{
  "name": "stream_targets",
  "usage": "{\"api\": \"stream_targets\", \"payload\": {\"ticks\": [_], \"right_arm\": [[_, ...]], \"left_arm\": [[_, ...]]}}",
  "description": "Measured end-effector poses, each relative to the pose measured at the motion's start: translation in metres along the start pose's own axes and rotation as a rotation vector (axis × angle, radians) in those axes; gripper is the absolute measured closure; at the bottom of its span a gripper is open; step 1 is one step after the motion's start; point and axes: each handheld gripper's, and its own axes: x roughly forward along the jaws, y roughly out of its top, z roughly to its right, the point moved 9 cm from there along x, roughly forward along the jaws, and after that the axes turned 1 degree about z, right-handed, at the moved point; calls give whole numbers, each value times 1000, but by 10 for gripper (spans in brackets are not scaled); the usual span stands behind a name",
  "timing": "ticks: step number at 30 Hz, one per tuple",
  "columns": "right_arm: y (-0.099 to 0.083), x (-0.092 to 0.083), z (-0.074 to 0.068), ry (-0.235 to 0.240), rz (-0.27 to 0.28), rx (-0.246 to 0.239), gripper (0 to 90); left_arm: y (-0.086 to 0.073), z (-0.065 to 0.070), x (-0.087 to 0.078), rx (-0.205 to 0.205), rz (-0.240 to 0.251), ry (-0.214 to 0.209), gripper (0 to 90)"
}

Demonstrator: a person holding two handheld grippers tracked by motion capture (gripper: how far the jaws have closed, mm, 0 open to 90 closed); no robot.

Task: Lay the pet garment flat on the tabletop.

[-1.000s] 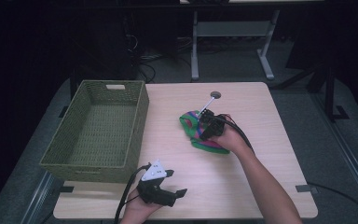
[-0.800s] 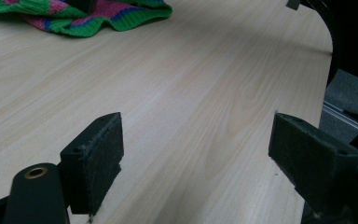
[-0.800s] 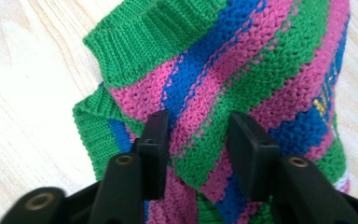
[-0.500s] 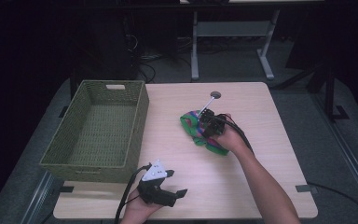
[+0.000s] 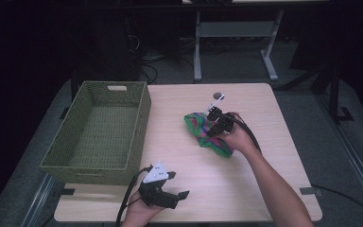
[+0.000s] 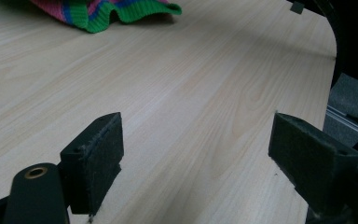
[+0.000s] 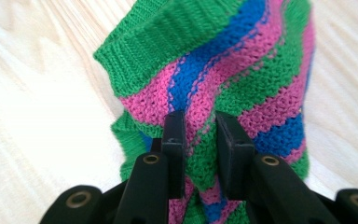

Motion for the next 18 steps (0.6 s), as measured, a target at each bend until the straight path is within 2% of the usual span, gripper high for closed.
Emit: {"api": "stream_targets", "payload": {"ticks": [9, 14, 18], "right_arm": [[1, -35, 1, 41, 80, 25, 747], [-3, -47, 0, 48, 93, 7, 747], [-5, -59, -5, 73, 114, 6, 747]], "left_arm": [[1, -3, -3, -2, 11, 12, 176], [1, -4, -4, -1, 13, 18, 176], [0, -6, -5, -3, 10, 24, 176]]}}
